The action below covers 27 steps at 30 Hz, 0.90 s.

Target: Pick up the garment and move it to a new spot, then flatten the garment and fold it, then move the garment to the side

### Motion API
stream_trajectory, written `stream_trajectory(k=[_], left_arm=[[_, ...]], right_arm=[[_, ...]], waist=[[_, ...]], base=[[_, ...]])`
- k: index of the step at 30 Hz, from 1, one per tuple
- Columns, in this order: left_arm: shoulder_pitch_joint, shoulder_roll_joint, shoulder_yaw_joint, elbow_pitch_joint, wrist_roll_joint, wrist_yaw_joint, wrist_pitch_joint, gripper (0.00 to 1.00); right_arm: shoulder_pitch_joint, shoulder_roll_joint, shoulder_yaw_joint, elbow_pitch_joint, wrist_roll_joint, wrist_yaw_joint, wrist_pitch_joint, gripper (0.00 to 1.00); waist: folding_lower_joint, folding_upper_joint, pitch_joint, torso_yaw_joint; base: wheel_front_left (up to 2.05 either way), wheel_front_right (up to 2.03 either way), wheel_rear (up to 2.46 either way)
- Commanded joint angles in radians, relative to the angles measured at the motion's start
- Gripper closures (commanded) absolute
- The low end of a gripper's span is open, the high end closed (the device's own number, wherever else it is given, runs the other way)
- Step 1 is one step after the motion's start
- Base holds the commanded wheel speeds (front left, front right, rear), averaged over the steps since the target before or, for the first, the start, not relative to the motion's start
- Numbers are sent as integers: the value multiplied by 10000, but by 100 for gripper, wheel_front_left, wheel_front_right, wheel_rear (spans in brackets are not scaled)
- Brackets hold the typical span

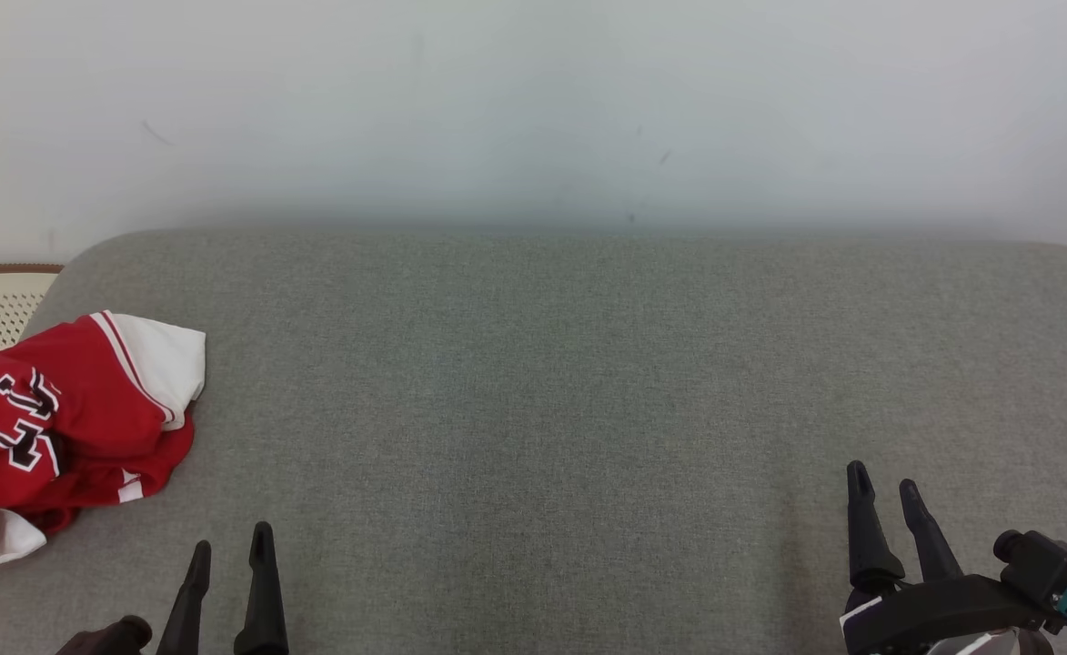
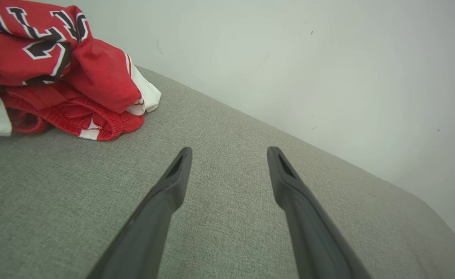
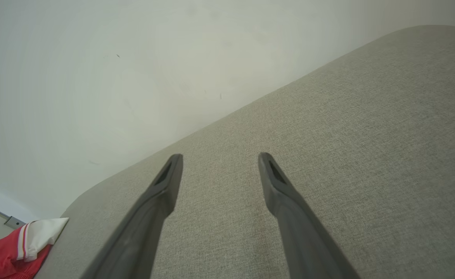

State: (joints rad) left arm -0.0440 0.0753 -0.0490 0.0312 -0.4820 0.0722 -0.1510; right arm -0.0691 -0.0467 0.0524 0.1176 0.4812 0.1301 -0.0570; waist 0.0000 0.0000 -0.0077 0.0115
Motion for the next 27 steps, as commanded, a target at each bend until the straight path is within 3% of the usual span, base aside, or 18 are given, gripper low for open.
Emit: stream_trajectory(k=[1, 27], left_arm=[[-56, 98, -32, -144, 302, 50, -92, 0], [224, 301, -437, -415, 2491, 304, -675, 0]], right_arm=[[-27, -51, 51, -127, -244, 7, -74, 0], [110, -55, 406, -496, -2721, 9, -312, 0]], waist=[[0, 0, -10, 1], [0, 0, -214, 29]], base=[[0, 0, 0], [0, 0, 0]])
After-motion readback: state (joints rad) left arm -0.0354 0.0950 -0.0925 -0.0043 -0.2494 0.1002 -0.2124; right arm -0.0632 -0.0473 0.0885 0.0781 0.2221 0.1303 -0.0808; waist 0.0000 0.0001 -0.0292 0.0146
